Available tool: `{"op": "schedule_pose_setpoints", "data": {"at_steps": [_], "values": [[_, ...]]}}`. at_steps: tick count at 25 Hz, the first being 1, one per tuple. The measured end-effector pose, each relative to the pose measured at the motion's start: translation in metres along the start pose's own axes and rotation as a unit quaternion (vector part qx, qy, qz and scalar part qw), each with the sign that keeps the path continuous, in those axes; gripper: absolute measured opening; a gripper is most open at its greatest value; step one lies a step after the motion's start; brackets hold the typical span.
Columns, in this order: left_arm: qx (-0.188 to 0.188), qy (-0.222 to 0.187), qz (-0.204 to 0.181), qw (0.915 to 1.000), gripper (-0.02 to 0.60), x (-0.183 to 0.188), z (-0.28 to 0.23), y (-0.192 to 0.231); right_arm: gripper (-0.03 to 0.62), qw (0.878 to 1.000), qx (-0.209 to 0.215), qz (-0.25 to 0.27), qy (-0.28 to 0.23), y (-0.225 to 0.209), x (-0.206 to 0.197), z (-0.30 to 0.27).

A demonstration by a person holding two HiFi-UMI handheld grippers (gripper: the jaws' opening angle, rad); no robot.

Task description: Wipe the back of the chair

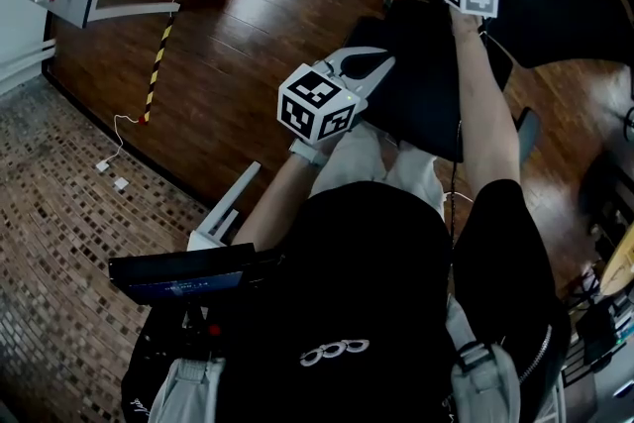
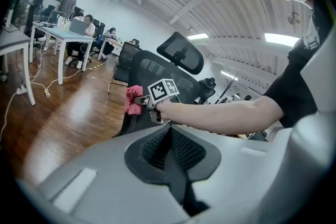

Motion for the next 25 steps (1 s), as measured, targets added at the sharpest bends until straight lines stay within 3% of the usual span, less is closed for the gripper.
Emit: {"op": "schedule_pose_setpoints", "data": {"at_steps": [16, 25], "values": [[-0.018, 0.033, -0.026, 0.9990, -0.008, 0.004, -0.048, -0.048, 0.046, 0.998, -0.045, -0.039, -0.007, -0.091, -0.056, 0.070], [-0.039, 0.053, -0.044, 0.9969, -0.008, 0.005, -0.076, -0.077, 0.046, 0.992, -0.101, -0.081, -0.001, -0.158, -0.099, 0.124]]}}
Point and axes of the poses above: the fingertips, and each gripper's own axes: z backward along the fingers, y to its left, x out of its top, the point moved 9 cm from there along z, backward along the fingers, and after that the axes turned 4 degrees about y, right-handed, at the moved point
